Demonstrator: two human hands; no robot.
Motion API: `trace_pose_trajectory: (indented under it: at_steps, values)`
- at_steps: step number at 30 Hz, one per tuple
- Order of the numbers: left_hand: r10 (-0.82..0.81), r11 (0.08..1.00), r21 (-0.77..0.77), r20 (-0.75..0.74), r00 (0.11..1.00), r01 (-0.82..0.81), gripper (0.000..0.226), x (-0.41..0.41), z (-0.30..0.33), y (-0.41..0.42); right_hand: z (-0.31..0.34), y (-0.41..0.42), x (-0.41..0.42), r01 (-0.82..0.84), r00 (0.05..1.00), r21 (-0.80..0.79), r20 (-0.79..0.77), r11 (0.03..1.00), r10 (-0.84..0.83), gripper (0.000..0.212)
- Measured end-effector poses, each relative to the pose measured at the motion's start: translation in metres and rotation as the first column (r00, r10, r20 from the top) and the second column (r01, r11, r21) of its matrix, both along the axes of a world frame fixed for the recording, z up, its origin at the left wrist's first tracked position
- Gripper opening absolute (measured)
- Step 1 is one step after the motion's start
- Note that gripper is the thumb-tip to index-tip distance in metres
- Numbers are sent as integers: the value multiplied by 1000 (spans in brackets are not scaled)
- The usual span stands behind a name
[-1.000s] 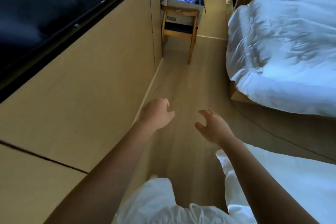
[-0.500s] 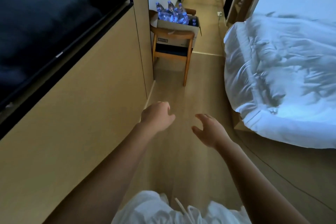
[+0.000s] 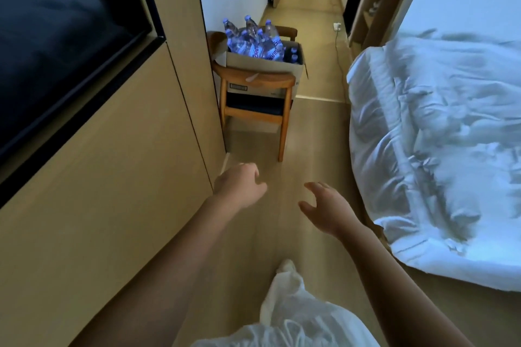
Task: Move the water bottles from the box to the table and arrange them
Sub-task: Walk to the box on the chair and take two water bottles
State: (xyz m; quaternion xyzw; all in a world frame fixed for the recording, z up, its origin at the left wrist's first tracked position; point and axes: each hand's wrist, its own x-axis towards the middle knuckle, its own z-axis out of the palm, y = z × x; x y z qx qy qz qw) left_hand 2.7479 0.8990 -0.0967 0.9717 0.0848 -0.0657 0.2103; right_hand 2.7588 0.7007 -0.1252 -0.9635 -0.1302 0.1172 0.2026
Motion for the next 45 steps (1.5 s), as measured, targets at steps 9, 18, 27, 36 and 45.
trace_pose_trajectory:
  at_steps: [9, 18, 27, 36, 45]
  values:
    - [96, 992, -82, 61, 994, -91, 28, 202, 3, -1, 22, -4, 218, -64, 998, 31, 19, 997, 63, 48]
    - [142, 987, -71, -31, 989, -144, 31, 347, -17, 30, 10, 26, 369, -111, 992, 26, -63, 993, 113, 53]
    - [145, 984, -103, -19, 989, -146, 19, 535, -22, 87, 8, 82, 549, -121, 989, 65, -81, 991, 126, 33]
    - [211, 969, -112, -84, 974, -220, 16, 662, -34, 134, -5, 132, 696, -91, 984, 36, -149, 995, 95, 46]
    - [416, 902, -79, -114, 902, -425, 13, 728, -55, 154, -40, 194, 841, -110, 983, 213, -123, 971, 139, 38]
